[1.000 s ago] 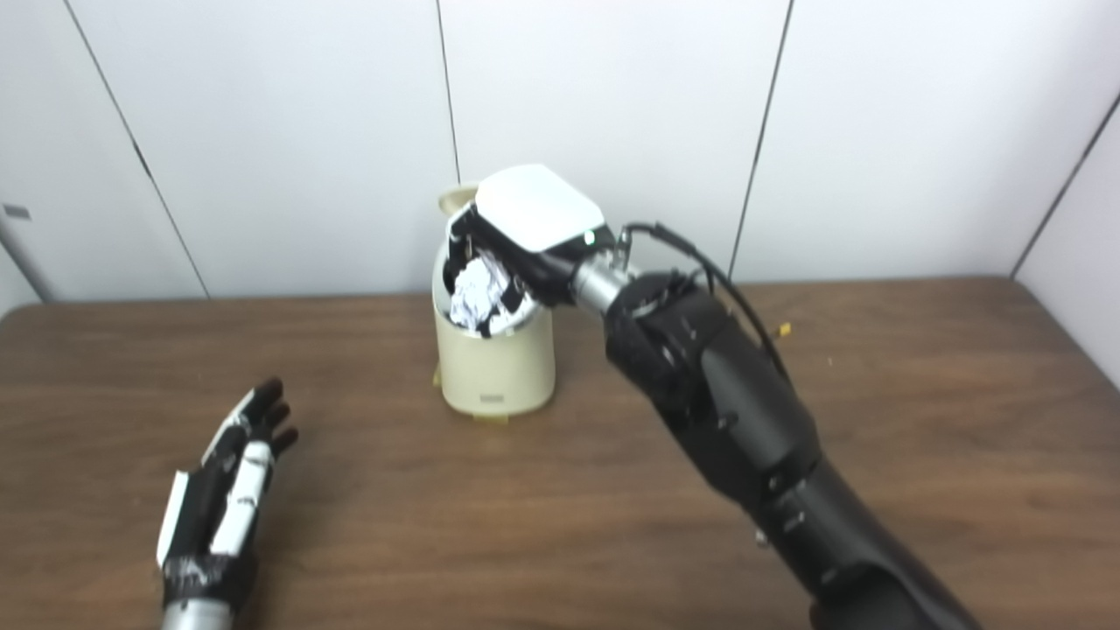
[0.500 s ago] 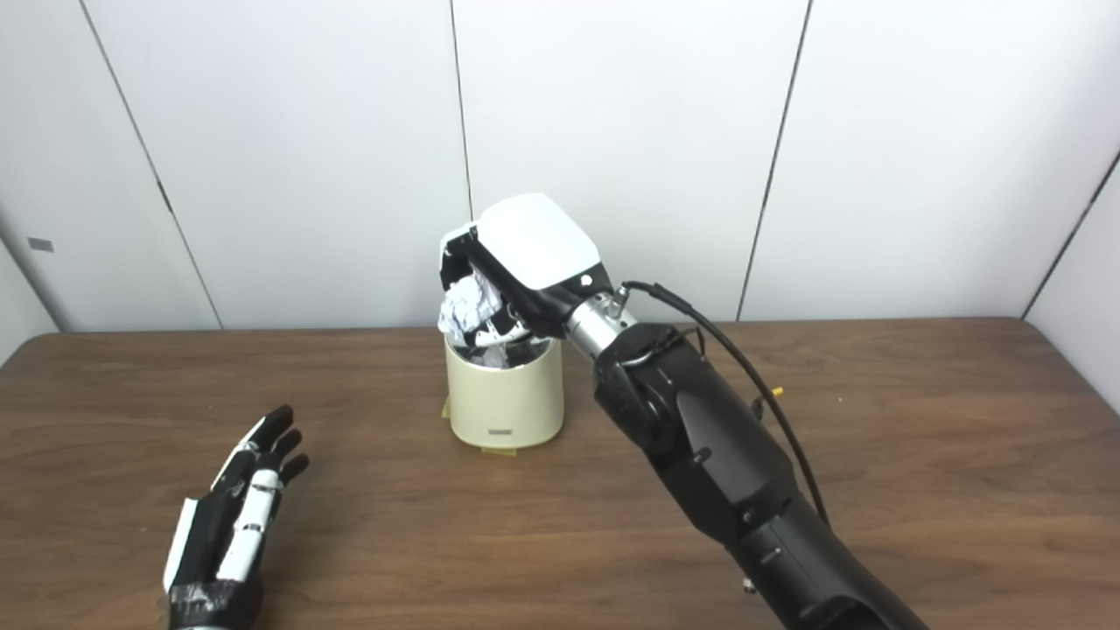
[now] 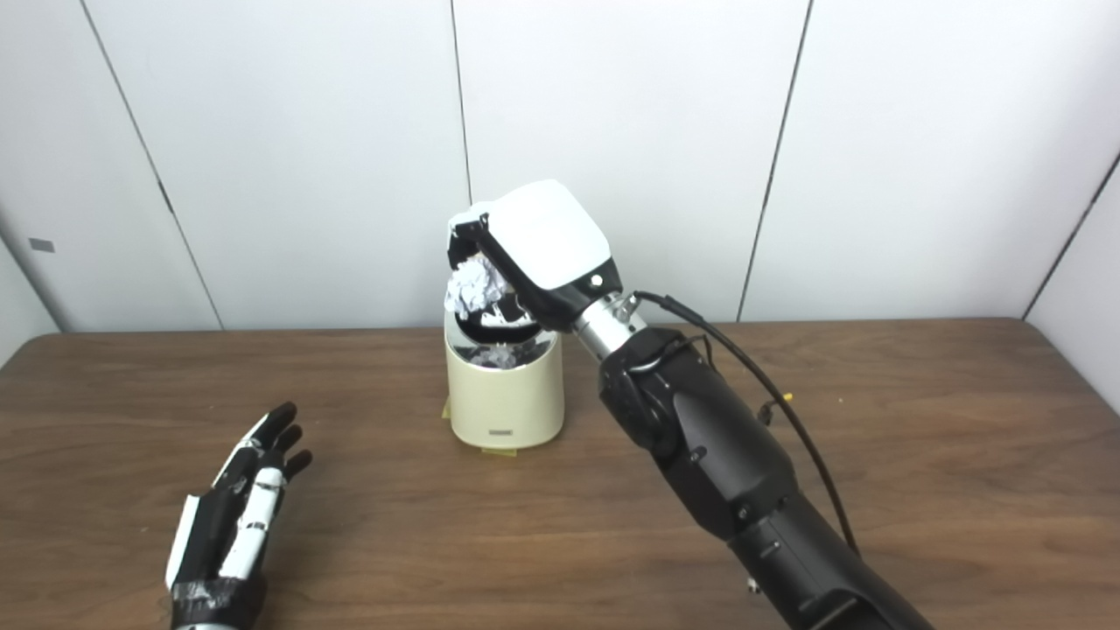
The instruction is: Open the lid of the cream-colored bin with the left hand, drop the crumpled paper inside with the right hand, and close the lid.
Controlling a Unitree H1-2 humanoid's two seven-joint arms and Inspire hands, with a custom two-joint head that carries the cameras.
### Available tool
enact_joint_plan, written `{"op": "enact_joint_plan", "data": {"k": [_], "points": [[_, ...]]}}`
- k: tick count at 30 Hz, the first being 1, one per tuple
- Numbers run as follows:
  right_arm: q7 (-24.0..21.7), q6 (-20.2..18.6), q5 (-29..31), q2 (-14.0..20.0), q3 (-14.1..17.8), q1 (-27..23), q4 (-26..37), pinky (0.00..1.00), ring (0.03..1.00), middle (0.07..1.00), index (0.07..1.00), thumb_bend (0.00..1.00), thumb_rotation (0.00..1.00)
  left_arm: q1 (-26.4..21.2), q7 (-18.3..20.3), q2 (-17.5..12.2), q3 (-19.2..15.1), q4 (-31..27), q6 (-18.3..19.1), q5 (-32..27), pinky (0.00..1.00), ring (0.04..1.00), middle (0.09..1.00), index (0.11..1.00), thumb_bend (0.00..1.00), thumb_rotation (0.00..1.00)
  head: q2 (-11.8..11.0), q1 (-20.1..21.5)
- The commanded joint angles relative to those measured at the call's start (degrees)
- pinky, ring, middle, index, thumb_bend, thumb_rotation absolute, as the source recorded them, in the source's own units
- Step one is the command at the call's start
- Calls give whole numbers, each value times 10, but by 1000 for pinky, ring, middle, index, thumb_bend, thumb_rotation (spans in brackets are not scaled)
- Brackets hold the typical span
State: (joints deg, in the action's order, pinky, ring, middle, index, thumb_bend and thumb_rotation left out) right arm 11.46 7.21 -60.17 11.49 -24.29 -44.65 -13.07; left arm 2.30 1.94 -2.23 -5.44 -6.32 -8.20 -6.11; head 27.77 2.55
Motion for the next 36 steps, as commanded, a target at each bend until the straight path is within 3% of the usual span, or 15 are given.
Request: {"op": "enact_joint_plan", "data": {"k": [1,13,29,36], "points": [[30,13,-11,12,0,-32,4,347,457,548,446,512,0,2,-1,6,5,16,-14,-1,866,928,939,897,197,584,0,1],[71,21,-63,27,-20,-29,-3,348,471,552,443,495,0,2,5,2,4,14,-12,-8,875,938,946,905,184,596,3,5],[61,11,-96,32,-32,-25,0,343,490,585,456,490,0,3,9,-1,0,14,-12,-18,861,939,948,906,176,619,2,13],[48,-15,-106,27,-25,-17,4,348,495,586,451,489,0,7,11,-3,0,9,-10,-18,844,928,942,906,172,622,4,15]]}}
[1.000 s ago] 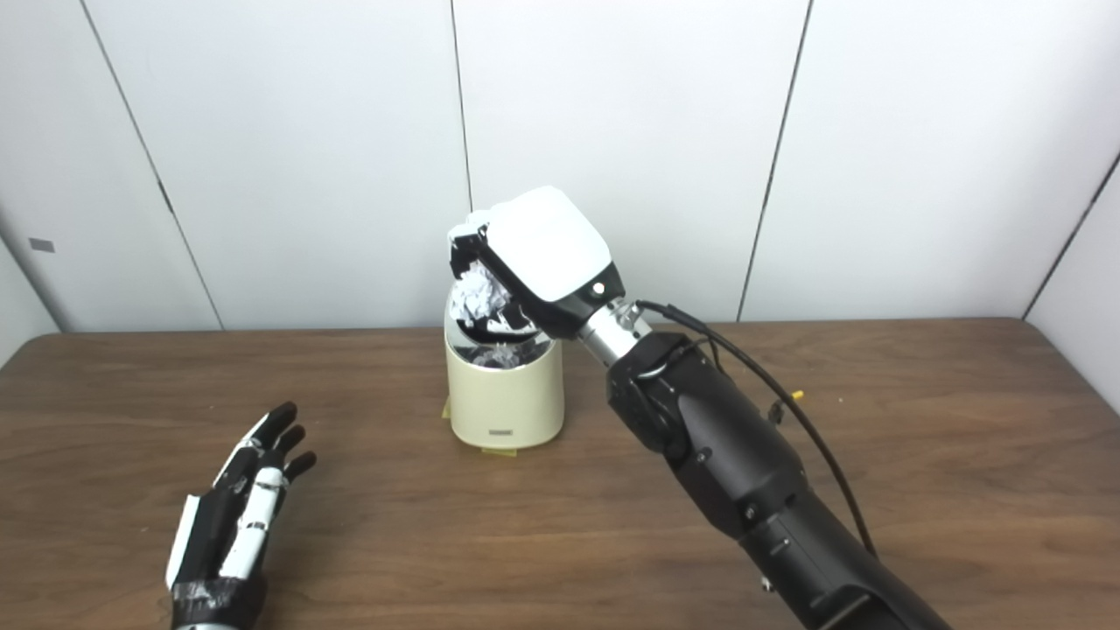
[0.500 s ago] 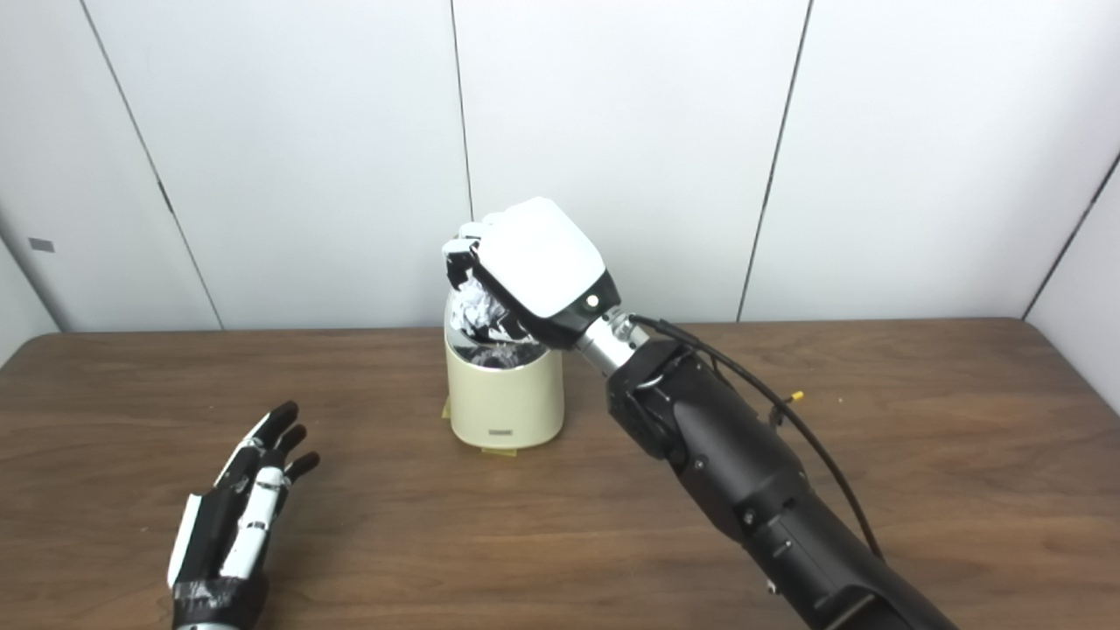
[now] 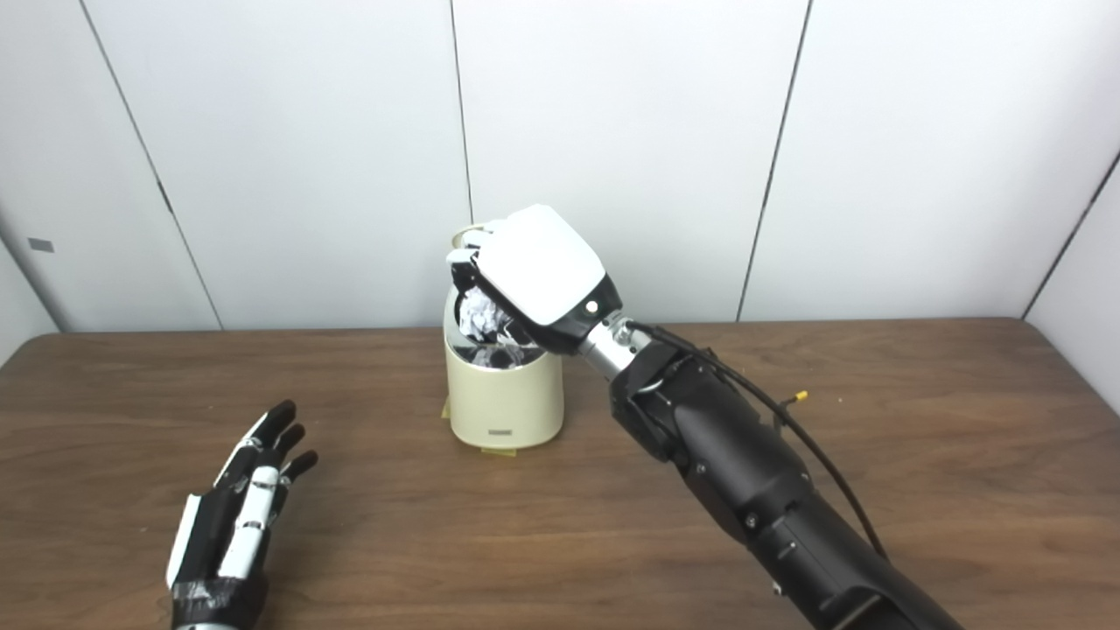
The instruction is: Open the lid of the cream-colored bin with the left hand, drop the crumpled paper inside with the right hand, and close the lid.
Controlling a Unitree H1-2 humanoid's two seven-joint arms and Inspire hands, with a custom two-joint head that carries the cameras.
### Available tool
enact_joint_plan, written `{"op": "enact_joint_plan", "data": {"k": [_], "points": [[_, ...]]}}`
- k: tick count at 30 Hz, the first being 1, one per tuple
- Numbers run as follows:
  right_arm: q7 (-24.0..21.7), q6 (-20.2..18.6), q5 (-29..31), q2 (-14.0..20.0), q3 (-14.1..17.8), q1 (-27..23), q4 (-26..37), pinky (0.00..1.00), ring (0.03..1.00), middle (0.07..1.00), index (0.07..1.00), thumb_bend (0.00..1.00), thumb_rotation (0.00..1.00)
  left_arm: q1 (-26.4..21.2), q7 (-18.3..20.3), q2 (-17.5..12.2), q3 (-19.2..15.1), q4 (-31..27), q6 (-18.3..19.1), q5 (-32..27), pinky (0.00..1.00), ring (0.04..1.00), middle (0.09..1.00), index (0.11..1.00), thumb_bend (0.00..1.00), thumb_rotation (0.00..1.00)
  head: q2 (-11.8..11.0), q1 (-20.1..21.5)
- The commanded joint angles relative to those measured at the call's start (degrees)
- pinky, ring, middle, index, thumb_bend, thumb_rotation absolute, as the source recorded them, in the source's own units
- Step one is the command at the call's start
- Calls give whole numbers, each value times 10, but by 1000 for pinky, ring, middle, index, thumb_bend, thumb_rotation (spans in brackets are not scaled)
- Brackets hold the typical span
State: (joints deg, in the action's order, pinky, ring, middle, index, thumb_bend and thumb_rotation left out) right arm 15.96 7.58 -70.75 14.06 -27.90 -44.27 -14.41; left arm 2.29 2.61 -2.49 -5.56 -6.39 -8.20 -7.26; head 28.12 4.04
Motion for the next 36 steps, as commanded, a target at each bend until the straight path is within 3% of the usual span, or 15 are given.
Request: {"op": "enact_joint_plan", "data": {"k": [1,36], "points": [[0,-22,-2,2,10,-20,20,350,498,589,454,488,0,7,3,-1,1,9,-10,-4,840,924,939,904,174,619,0,0],[-109,-71,-18,0,11,-12,63,380,526,630,515,479,0,8,5,-15,4,4,3,-5,884,928,950,914,179,637,7,10]]}}
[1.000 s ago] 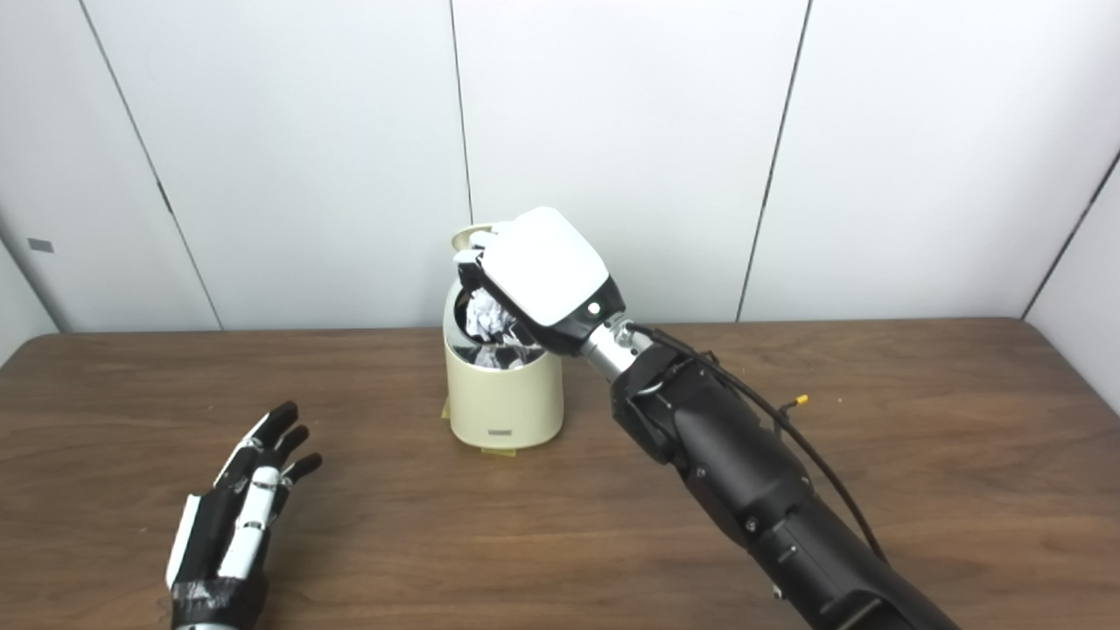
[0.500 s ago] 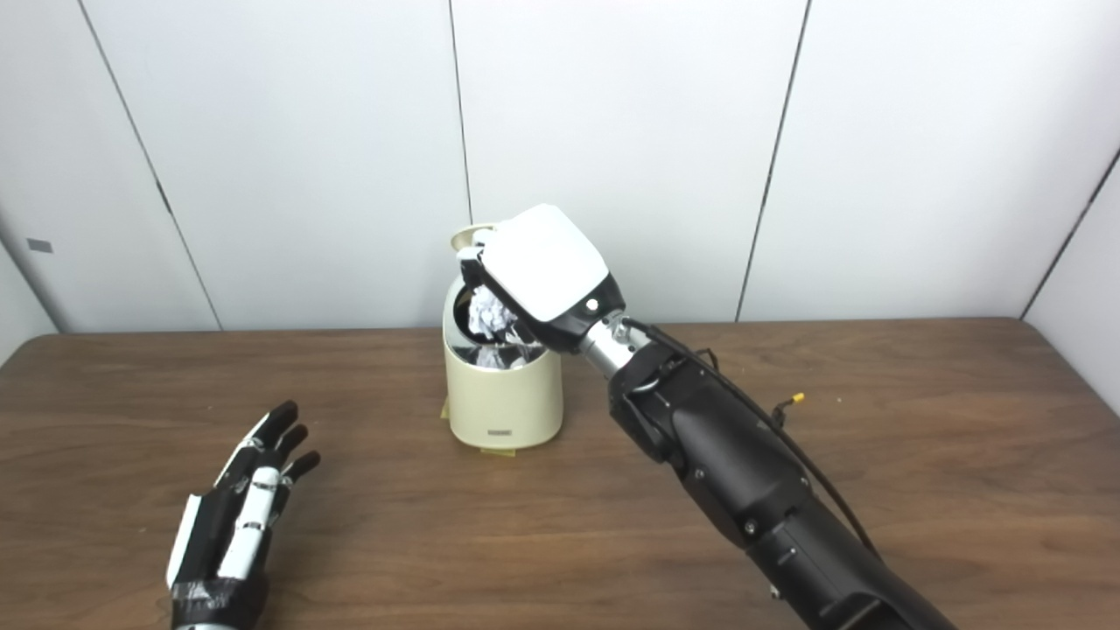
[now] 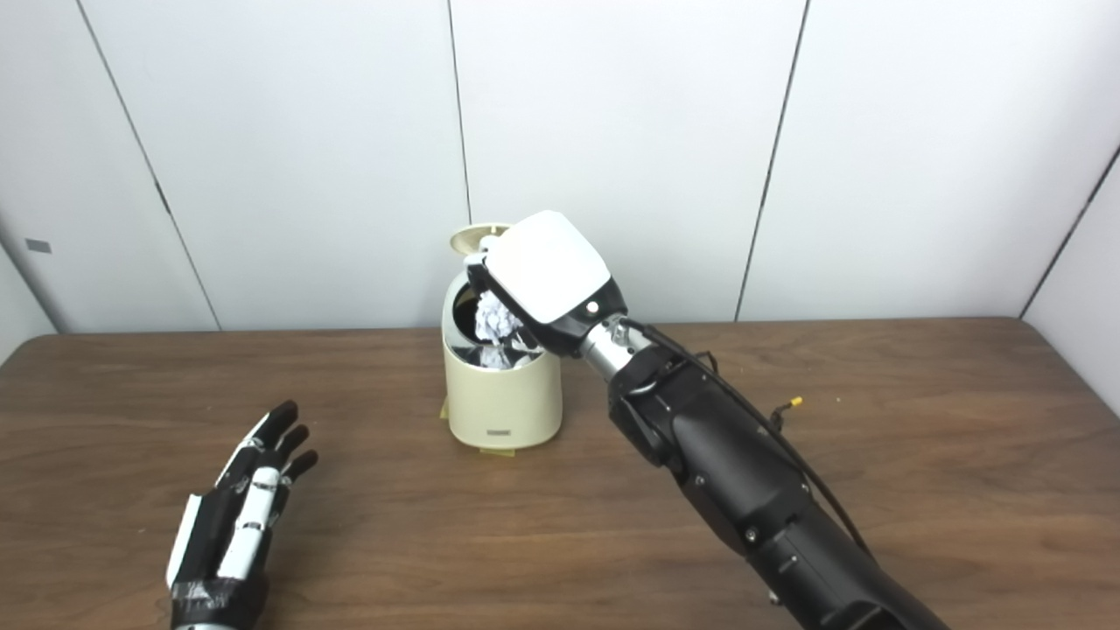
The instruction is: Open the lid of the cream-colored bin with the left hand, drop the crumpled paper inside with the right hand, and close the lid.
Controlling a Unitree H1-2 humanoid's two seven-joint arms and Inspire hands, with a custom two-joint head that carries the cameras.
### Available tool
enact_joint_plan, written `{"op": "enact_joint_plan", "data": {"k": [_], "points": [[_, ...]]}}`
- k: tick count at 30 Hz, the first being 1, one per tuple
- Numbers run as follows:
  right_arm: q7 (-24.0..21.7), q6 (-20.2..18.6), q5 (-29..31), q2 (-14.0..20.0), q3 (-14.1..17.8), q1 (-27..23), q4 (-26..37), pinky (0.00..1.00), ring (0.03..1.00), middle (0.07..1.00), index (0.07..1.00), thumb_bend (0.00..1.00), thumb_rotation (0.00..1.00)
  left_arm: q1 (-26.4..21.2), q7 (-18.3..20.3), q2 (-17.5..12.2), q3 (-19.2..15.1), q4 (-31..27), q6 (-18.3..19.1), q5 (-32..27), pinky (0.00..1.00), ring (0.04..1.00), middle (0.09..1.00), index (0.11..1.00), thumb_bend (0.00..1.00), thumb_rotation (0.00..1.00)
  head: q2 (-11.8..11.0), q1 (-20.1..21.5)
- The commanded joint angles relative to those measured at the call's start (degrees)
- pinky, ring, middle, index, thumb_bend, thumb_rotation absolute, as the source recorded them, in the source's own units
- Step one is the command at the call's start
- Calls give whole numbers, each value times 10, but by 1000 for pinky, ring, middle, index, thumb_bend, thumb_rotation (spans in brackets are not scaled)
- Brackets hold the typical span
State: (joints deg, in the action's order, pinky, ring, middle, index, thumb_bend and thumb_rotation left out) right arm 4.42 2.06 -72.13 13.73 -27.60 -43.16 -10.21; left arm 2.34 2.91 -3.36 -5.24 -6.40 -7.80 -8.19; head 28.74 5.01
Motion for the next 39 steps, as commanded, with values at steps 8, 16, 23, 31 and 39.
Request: {"op": "enact_joint_plan", "data": {"k": [8,16,23,31,39], "points": [[-7,-29,-16,1,8,-22,22,371,512,636,532,477,0,9,2,-6,1,-1,6,4,873,934,953,914,165,639,2,2],[0,-42,-27,-2,6,-21,19,418,431,682,509,484,0,8,5,-8,1,2,6,3,896,937,957,920,175,621,2,3],[-33,-52,-28,-2,8,-17,36,423,614,751,673,458,0,7,7,-6,0,5,6,-8,896,942,960,918,171,609,3,3],[-50,-51,-7,-5,15,-14,48,428,632,780,710,1000,84,5,10,-9,1,11,0,-5,884,950,964,922,155,608,2,3],[-62,-49,7,-6,19,-10,56,438,642,798,745,1000,150,6,4,-7,2,3,9,2,872,940,957,913,162,586,3,3]]}}
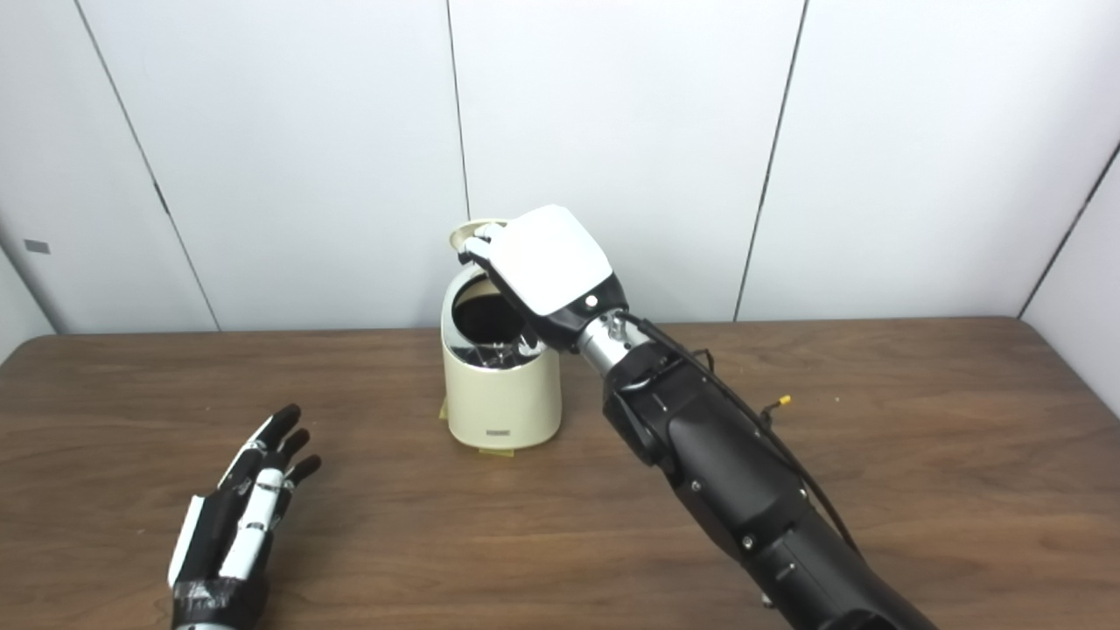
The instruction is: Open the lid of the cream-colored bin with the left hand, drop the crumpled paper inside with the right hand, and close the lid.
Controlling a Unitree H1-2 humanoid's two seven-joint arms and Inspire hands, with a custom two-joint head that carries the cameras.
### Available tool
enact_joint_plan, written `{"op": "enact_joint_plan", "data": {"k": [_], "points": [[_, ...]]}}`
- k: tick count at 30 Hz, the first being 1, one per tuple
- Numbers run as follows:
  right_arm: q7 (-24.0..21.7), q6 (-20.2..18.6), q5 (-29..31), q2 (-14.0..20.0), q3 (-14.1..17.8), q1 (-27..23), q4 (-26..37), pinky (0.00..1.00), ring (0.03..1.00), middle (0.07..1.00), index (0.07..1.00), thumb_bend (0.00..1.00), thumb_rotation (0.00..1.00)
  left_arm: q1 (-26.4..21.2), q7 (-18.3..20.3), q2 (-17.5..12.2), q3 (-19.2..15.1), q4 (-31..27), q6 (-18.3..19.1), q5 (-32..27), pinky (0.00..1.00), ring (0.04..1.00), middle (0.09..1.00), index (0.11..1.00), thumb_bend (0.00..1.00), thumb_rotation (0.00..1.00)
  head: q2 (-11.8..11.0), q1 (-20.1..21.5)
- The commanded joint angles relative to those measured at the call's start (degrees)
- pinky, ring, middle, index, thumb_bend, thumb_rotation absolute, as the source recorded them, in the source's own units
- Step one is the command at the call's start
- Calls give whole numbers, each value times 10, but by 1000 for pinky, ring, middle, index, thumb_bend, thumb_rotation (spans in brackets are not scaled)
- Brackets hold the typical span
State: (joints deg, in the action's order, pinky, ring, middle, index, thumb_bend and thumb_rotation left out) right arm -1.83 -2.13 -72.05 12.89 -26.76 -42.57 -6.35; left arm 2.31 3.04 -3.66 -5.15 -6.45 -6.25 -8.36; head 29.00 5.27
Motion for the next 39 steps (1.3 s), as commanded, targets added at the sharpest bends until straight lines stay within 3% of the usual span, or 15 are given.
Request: {"op": "enact_joint_plan", "data": {"k": [1,3,5,6,7,8,17,21,23,26,28,30,31,34,39], "points": [[3,-4,10,3,11,-15,18,442,645,799,747,1000,153,7,4,-4,1,3,-7,1,866,938,957,911,161,587,0,0],[50,16,31,1,19,-12,10,429,605,747,697,997,132,7,4,-4,1,3,-7,0,868,937,959,914,154,587,0,0],[125,43,45,-1,24,-9,-7,398,537,652,604,886,109,7,4,-4,1,5,-11,2,866,936,958,912,158,587,1,-1],[160,56,51,-2,26,-8,-15,366,490,596,545,705,123,7,4,-5,1,7,-13,5,859,936,955,909,164,590,2,0],[188,66,56,-3,28,-8,-23,331,442,566,496,593,51,7,3,-5,1,7,-13,6,850,934,952,905,168,594,2,0],[210,73,58,-4,29,-8,-30,309,412,554,475,555,27,7,4,-6,0,7,-13,4,848,931,951,904,167,596,1,0],[310,91,114,-30,64,-8,-57,190,247,484,461,528,5,5,5,-7,0,10,-12,2,860,934,952,908,169,613,1,0],[307,104,161,-35,88,5,-43,155,214,479,465,521,5,4,8,-6,0,10,-11,-4,888,945,959,913,162,607,1,0],[289,102,197,-39,103,19,-29,202,244,476,468,518,5,3,8,-7,0,12,-13,-4,885,940,959,914,171,608,0,0],[248,83,244,-45,125,49,-3,322,395,474,505,511,9,3,5,-8,1,10,-11,3,870,936,955,913,175,609,1,1],[228,80,282,-51,140,71,13,428,553,652,552,469,207,3,6,-8,0,10,-11,0,865,928,951,912,173,607,1,1],[216,82,307,-53,151,89,22,503,643,728,732,403,504,3,5,-7,-1,9,-9,0,849,925,946,907,179,604,1,2],[209,87,326,-54,158,103,27,539,673,747,758,398,554,3,7,-8,-1,9,-10,-3,847,927,947,908,179,604,1,2],[201,103,367,-55,173,136,37,579,698,751,771,400,566,3,7,-10,0,8,-8,0,858,937,952,911,172,608,2,1],[217,125,381,-55,188,184,34,582,715,768,783,375,656,3,5,-9,0,7,-7,2,841,922,942,906,185,633,2,3]]}}
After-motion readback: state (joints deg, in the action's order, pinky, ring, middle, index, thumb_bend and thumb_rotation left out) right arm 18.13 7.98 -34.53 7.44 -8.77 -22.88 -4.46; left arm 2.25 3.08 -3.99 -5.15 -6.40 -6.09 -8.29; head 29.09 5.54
